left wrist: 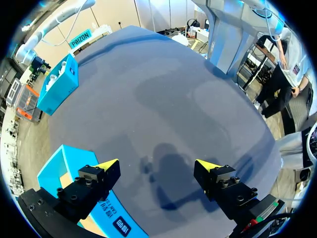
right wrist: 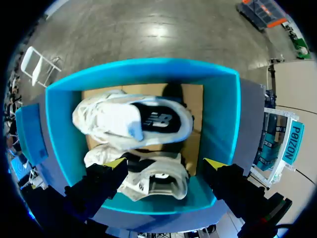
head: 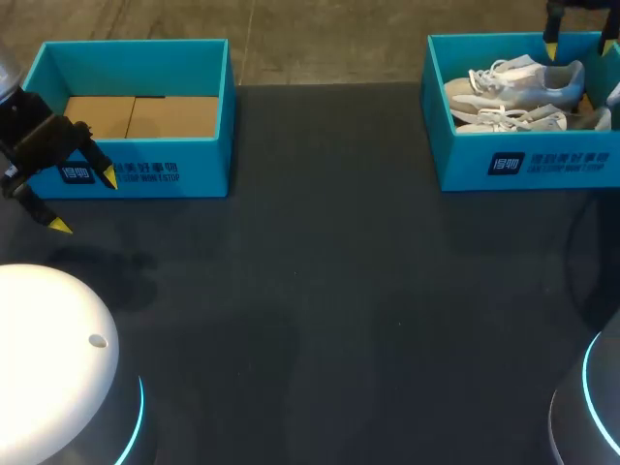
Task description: Take the shoe out of the shoebox, open the shoe tongue, remove and reinsert the insole, then place the shoe into the shoebox
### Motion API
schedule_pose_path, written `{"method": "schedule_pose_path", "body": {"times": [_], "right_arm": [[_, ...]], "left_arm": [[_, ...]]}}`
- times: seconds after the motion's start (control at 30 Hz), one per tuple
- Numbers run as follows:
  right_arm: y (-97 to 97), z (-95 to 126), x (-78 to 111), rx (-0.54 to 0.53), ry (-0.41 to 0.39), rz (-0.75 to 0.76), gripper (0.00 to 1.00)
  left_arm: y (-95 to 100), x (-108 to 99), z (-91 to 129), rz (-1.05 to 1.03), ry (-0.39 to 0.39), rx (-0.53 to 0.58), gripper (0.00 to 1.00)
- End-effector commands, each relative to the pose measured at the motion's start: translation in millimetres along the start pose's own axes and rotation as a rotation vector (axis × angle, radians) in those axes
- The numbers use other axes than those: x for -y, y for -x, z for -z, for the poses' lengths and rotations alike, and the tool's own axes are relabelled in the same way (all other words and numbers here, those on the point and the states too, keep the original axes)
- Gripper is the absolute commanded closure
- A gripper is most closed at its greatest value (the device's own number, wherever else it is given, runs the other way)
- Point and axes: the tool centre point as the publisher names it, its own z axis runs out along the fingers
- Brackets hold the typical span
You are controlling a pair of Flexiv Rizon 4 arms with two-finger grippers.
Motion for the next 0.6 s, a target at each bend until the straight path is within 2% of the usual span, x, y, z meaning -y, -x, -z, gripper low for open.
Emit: {"method": "schedule_pose_path", "body": {"times": [0.03,0.3,0.6], "right_arm": [[-12.4,4,41.1,-0.003,0.042,0.002,0.0],[-39.9,10,90.0,-0.049,0.064,-0.005,0.0],[-66.5,17,137.2,-0.026,0.131,-0.081,0.0]], "left_arm": [[-0.6,1,0,0.001,0.004,-0.001,0.0],[-0.6,1,0,0.001,0.004,-0.001,0.0],[-0.6,1,0,0.001,0.004,-0.001,0.0]]}}
